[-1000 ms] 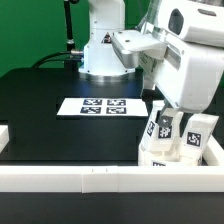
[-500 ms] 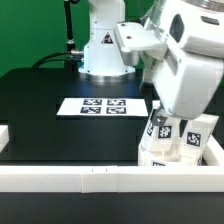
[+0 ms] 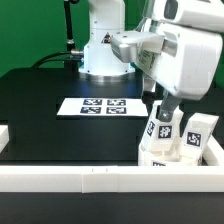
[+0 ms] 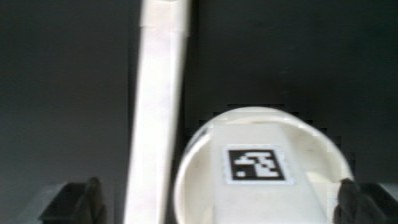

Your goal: Assemble stool

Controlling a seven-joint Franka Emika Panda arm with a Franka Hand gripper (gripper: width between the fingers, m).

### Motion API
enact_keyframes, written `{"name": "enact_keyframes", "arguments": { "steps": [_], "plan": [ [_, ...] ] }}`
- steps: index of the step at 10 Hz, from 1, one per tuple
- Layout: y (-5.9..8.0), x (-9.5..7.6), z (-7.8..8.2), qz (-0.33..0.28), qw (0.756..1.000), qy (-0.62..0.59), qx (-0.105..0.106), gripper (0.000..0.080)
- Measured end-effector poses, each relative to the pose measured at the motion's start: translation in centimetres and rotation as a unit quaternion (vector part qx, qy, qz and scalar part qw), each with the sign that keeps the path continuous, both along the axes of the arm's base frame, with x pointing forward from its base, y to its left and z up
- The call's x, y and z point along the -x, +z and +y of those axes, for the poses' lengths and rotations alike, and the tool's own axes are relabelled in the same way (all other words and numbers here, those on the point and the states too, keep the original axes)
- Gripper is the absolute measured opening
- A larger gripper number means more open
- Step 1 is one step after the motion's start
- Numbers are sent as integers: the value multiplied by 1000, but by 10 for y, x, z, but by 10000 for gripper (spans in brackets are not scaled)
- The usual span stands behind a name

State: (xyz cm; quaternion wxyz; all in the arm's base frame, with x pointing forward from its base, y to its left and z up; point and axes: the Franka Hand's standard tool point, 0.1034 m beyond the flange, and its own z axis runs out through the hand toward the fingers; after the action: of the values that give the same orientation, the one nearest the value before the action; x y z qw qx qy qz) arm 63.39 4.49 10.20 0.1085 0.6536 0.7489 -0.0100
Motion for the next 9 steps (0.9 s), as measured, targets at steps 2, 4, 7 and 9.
{"name": "enact_keyframes", "arguments": {
  "steps": [2, 4, 7, 9],
  "plan": [
    [-2, 1, 3, -6, 1000, -13, -5, 649],
    [-5, 3, 8, -6, 1000, -21, -2, 649],
    [-13, 3, 10, 0, 1000, -19, 9, 610],
    [-13, 3, 8, 1, 1000, -22, 10, 459]
  ]
}}
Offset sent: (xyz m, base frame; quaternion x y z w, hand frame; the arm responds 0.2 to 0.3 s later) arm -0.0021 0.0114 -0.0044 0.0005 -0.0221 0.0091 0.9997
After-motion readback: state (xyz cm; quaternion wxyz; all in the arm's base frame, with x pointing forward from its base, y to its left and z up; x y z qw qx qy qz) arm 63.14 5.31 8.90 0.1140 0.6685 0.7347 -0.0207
